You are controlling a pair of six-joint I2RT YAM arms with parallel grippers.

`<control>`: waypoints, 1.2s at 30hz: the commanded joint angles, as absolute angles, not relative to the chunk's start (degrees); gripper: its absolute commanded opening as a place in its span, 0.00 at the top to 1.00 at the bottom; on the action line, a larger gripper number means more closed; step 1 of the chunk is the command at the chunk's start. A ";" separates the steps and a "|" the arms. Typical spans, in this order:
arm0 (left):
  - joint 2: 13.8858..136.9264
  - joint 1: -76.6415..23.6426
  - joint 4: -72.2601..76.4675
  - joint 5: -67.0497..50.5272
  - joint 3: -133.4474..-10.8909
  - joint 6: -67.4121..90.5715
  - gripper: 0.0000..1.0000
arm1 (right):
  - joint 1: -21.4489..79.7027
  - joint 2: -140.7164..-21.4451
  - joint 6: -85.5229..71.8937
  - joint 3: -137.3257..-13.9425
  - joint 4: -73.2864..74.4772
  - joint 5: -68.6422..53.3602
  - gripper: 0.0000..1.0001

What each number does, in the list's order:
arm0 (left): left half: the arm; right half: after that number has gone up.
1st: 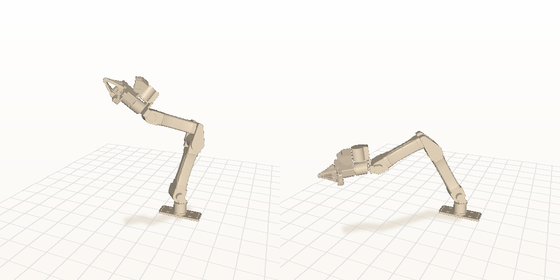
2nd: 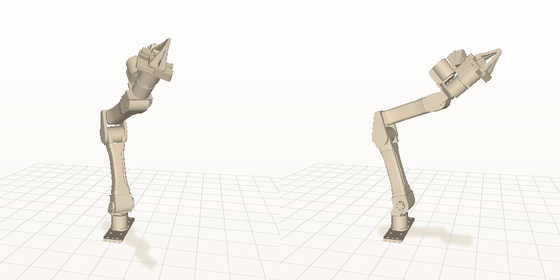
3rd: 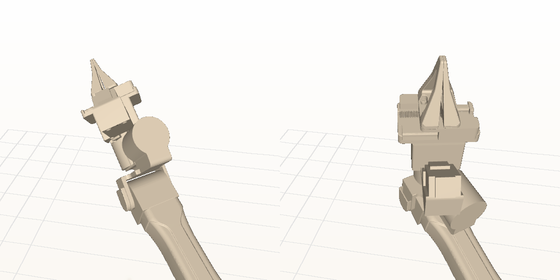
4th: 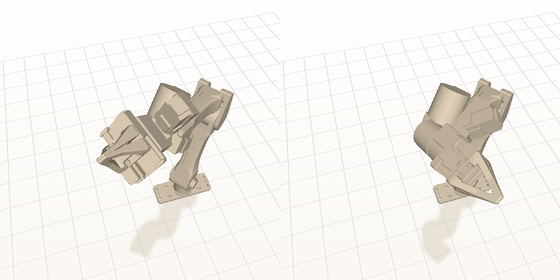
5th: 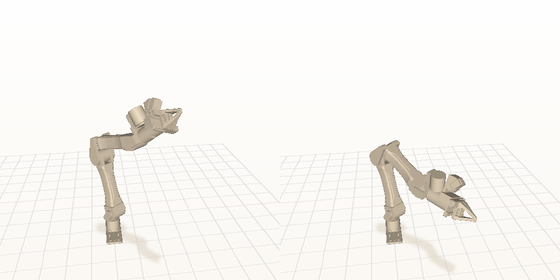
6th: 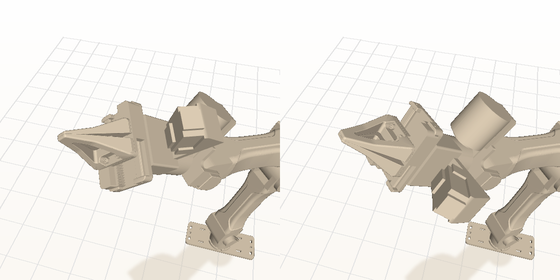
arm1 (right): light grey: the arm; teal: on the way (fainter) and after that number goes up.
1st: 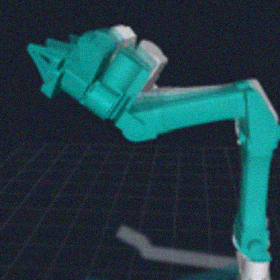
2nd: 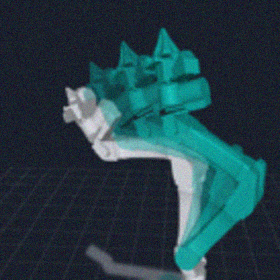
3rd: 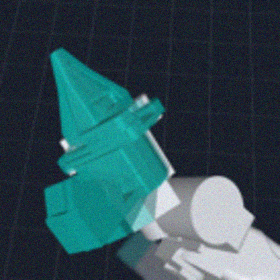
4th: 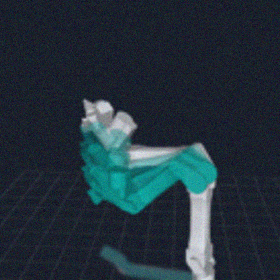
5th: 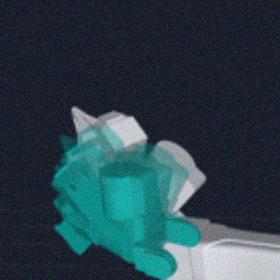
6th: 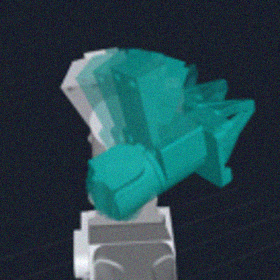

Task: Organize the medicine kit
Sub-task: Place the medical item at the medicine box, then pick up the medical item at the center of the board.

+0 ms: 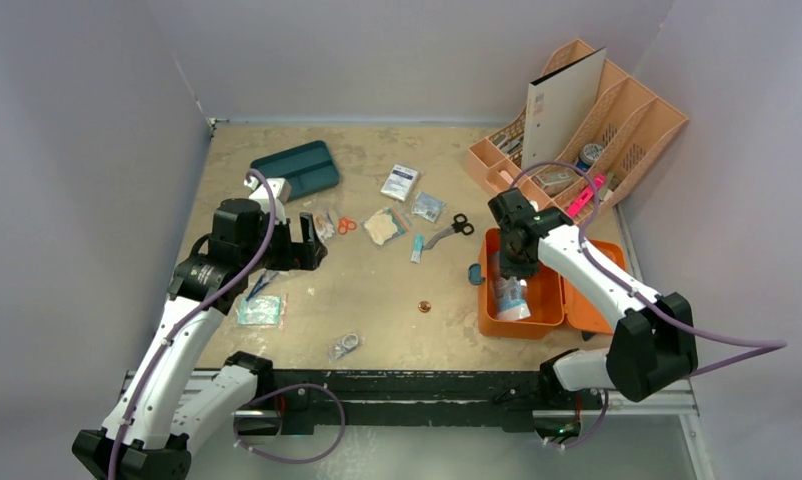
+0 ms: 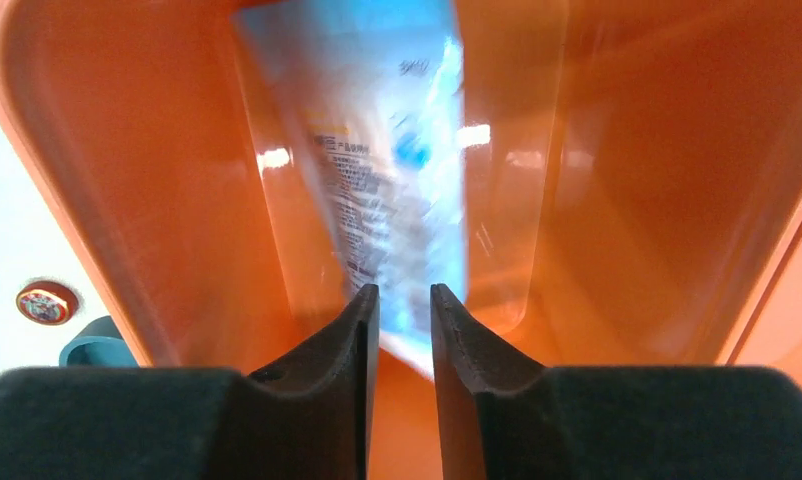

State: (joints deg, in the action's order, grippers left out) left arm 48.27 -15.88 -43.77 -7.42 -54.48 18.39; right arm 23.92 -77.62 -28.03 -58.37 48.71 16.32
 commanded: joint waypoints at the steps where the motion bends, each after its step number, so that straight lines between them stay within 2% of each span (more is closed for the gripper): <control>1: 48.59 -15.83 -41.65 -8.00 -54.19 17.75 0.05 | 23.64 -76.55 -28.83 -60.99 50.21 16.52 0.67; 5: 49.39 -15.90 -41.66 -7.87 -54.08 17.67 0.05 | 23.64 -73.86 -28.87 -63.31 53.60 15.93 0.55; 13: 54.06 -15.89 -41.50 -8.80 -54.96 18.38 0.07 | 23.64 -66.94 -26.93 -68.99 57.29 10.87 0.37; 21: 72.76 -15.90 -43.90 -16.18 -64.50 17.27 0.13 | 23.64 -60.50 -25.14 -70.72 54.37 0.58 0.03; 25: 83.38 -16.07 -44.86 -17.92 -72.50 16.17 0.18 | 23.64 -58.55 -26.08 -70.45 52.95 -3.05 0.01; 32: 96.65 -16.17 -37.76 -20.52 -80.89 15.71 0.24 | 23.65 -57.26 -26.36 -70.49 51.71 -7.73 0.01; 36: 105.29 -16.17 -37.72 -22.22 -88.57 13.60 0.32 | 23.64 -56.41 -26.46 -70.42 51.03 -9.23 0.01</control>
State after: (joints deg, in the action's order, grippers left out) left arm 99.15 -15.90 -40.97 -19.00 -80.53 16.67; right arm 23.92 -58.08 -26.15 -68.99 52.75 -5.74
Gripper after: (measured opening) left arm 0.725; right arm 0.987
